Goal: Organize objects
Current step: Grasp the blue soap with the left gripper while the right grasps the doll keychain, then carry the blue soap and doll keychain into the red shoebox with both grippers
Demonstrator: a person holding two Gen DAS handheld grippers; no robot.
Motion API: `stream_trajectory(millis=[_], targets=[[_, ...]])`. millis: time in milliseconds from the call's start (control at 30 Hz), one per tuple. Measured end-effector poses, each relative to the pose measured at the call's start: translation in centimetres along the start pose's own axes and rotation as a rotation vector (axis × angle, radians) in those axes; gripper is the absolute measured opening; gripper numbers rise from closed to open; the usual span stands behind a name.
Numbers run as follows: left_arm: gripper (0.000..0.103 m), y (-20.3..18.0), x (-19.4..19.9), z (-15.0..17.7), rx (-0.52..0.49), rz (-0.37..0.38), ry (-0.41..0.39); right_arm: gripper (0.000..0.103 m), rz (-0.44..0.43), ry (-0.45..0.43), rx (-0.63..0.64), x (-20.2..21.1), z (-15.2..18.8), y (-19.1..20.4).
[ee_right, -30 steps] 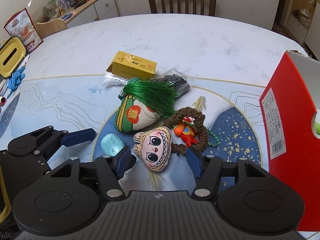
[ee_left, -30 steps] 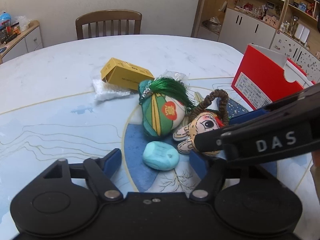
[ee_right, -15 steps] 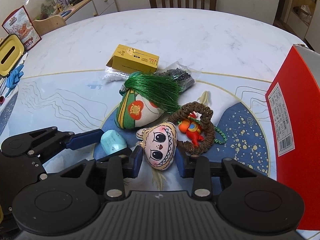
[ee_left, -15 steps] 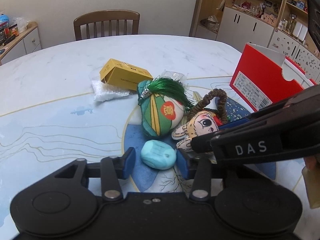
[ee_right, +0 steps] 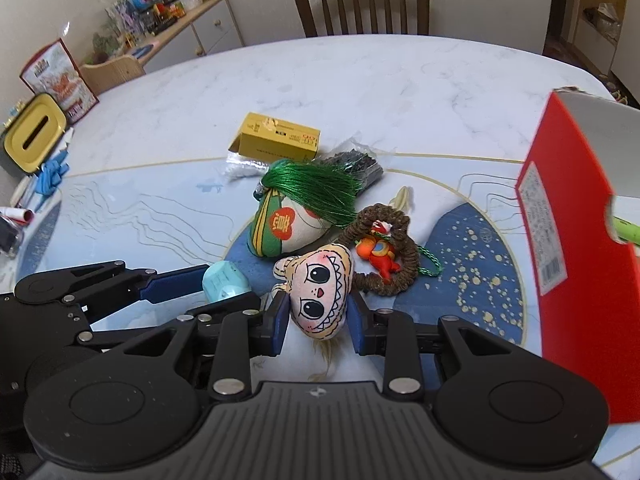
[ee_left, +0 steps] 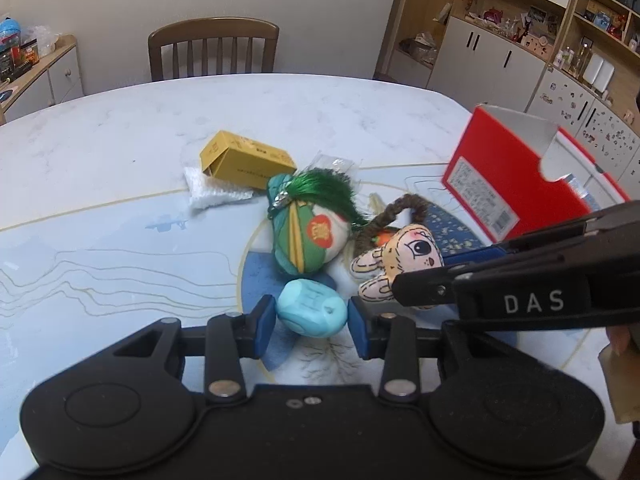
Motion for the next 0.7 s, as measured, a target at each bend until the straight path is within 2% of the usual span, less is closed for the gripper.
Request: stream_trajectory(millis=[367,700], targets=[[0.037,-2.8,4.4,-1.7,-0.009,0.046,-0.036,0.030,-0.044,-0.073,-0.041,6.4,0.5,-2.0],[0.037,-7.5,6.5,-3.7,-0.033,0.090,-0.053,0.030,-0.051,-0.108,-0.047,11.5,1.1,-5.4]])
Point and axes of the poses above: each gripper's, at about its wrist camera, not at the fingertips, and x roughly against the way its jaws point, y to its left, z to its underside, the point moved 2 cm from there along -x, roughly the way its jaws point, and after that the axes turned 1 degree about y, right-handed, at the moved point
